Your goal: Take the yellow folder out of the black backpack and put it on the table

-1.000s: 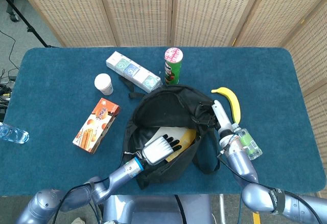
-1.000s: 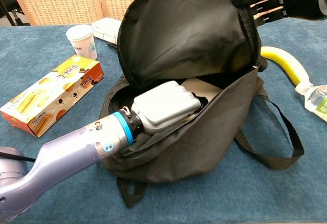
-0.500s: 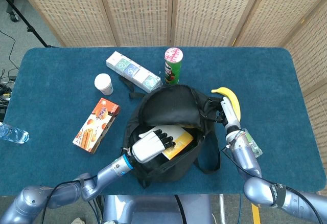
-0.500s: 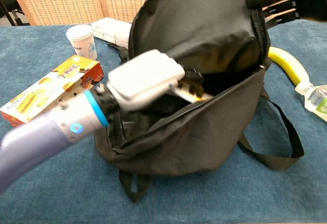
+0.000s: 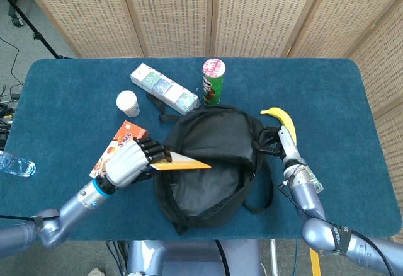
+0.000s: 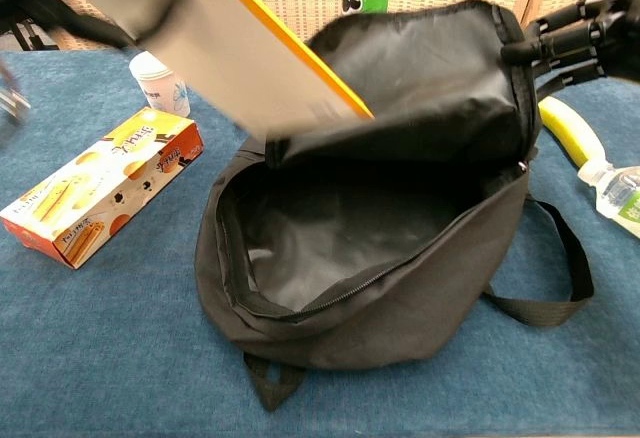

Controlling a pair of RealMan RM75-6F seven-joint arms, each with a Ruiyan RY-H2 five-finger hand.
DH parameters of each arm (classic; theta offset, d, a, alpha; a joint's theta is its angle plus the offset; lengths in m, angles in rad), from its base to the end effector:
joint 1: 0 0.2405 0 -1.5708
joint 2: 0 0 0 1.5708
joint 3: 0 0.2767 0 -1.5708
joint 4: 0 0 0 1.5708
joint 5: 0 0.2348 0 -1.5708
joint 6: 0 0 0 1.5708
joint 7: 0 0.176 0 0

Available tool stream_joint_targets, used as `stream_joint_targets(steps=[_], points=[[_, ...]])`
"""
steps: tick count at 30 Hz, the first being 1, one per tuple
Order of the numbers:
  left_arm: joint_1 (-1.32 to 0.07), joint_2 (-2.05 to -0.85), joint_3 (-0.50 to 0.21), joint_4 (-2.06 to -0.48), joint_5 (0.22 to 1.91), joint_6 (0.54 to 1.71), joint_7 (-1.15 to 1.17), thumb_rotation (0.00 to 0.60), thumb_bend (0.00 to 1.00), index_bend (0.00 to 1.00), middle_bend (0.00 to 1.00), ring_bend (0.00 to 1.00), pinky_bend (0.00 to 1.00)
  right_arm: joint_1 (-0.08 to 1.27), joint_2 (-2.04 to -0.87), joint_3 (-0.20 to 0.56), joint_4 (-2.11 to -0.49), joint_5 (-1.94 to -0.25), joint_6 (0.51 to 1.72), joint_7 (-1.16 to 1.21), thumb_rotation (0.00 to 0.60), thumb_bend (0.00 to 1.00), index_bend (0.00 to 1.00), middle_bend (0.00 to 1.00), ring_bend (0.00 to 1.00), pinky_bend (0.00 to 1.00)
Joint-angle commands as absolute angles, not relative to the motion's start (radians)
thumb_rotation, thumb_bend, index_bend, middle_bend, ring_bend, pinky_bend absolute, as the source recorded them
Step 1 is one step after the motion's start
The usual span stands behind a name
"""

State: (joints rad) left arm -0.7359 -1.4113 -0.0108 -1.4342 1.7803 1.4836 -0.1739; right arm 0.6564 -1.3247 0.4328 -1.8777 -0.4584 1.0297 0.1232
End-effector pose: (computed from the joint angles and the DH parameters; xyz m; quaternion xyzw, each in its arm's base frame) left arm -0.1136 0.3379 0.0364 -0.7258 -0.1999 -0.6090 0.2498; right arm -0.1654 -0.3898 0.0334 0.3480 -0.7415 0.4758 0.3205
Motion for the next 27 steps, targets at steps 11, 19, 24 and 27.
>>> stream_joint_targets(steps=[11,19,24,27], points=[[-0.605,-1.316,-0.074,-1.2,1.629,1.561,-0.28,0.6,0.75,0.75,0.5,0.5,0.55,0.626,-1.333,0.393,-1.872,-0.506,0.996,0.137,0.6,0.52,0.69,0.64,0.49,0.5],[-0.532,-1.433,0.016,-0.932,1.608,1.461,-0.384,0.6,0.61,0.62,0.29,0.33,0.49,0.592,-1.295,0.335,-1.875,-0.663,0.839,0.182,0.6,0.52,0.69,0.63,0.49,0.5],[-0.524,-1.305,0.096,-1.095,1.621,1.331,-0.602,0.6,0.35,0.14,0.0,0.0,0.18,0.524,-1.27,0.293,-1.794,-1.124,0.694,0.326,0.6,0.04,0.59,0.47,0.3,0.45],[-0.51,-1.231,0.101,-1.192,1.639,1.365,-0.66,0.6,0.24,0.05,0.0,0.0,0.11,0.494,-1.262,0.235,-1.732,-1.434,0.765,0.392,0.6,0.0,0.48,0.39,0.2,0.38]])
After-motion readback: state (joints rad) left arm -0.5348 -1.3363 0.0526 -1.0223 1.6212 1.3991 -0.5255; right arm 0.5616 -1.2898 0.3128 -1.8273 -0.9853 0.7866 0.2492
